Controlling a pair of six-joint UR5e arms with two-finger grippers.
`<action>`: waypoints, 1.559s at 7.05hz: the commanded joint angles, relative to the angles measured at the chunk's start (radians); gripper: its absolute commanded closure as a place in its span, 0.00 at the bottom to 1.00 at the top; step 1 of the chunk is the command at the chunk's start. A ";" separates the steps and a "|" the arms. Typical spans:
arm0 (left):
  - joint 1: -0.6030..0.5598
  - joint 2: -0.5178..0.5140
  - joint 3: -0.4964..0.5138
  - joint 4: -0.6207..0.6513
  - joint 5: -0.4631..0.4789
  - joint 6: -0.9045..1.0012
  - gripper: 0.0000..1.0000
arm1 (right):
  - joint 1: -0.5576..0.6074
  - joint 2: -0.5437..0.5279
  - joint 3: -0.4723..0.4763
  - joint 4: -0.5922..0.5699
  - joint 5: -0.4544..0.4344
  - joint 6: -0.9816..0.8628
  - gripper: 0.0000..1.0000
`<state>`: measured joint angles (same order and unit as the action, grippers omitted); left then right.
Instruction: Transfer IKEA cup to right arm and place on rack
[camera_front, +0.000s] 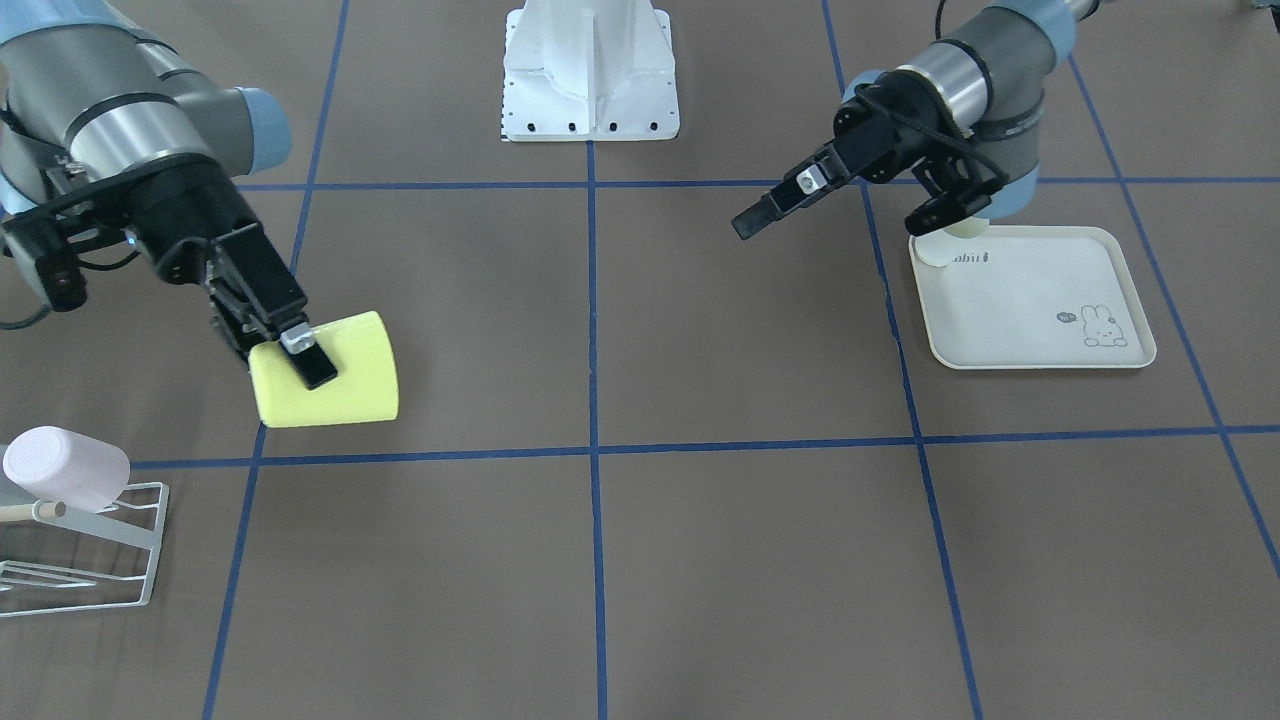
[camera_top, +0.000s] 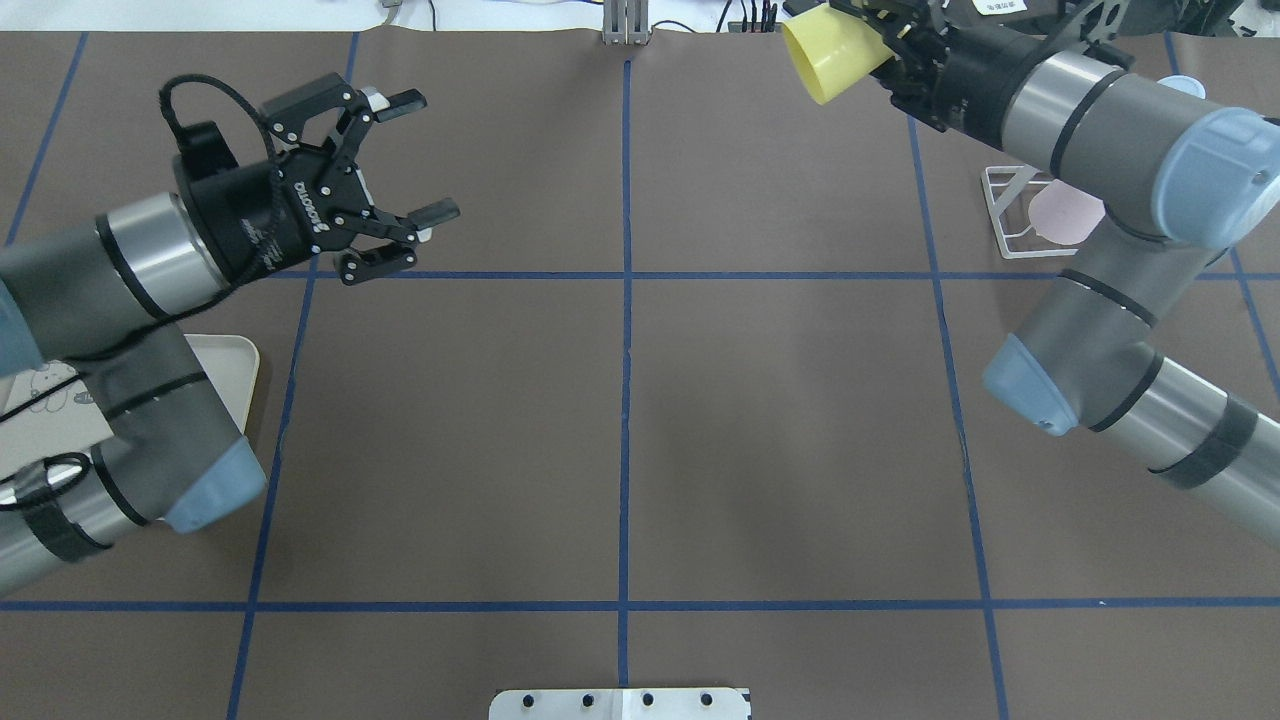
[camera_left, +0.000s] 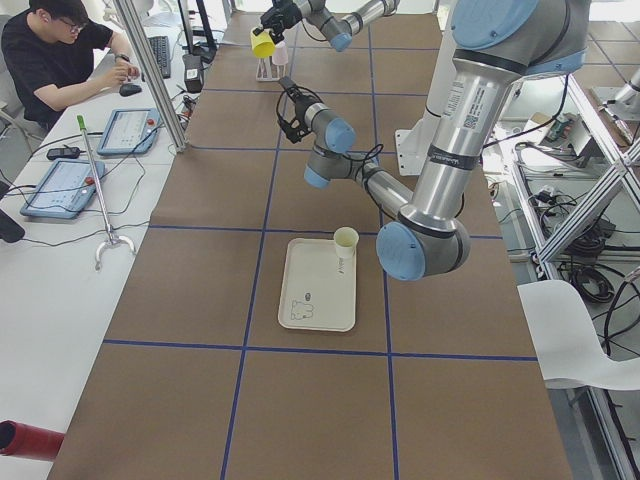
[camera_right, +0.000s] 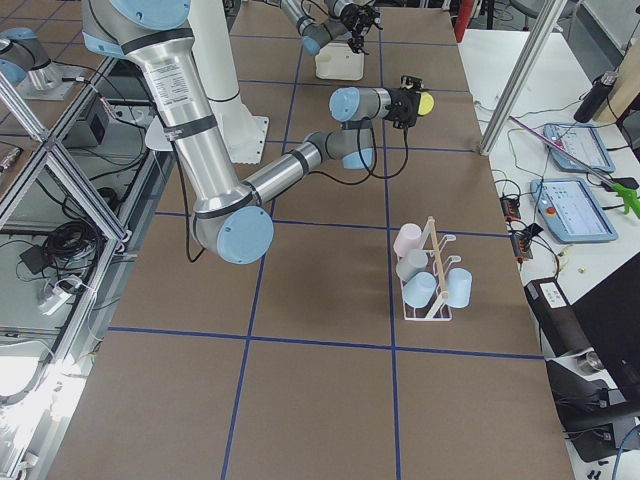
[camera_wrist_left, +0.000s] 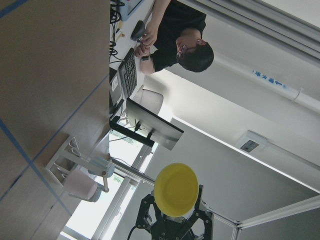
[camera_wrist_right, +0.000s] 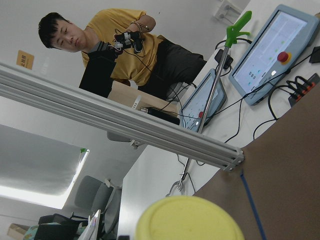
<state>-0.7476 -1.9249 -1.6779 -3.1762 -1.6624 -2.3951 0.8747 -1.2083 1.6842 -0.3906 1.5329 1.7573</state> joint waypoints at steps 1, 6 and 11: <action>-0.184 0.015 -0.034 0.144 -0.254 0.176 0.00 | 0.093 -0.039 -0.001 -0.192 0.001 -0.225 1.00; -0.243 0.087 -0.071 0.202 -0.286 0.321 0.00 | 0.219 -0.022 -0.208 -0.309 -0.137 -0.706 1.00; -0.242 0.096 -0.072 0.202 -0.287 0.321 0.00 | 0.237 -0.056 -0.408 -0.054 -0.126 -0.895 1.00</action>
<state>-0.9901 -1.8290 -1.7512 -2.9744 -1.9497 -2.0740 1.1112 -1.2490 1.2840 -0.4552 1.4051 0.8804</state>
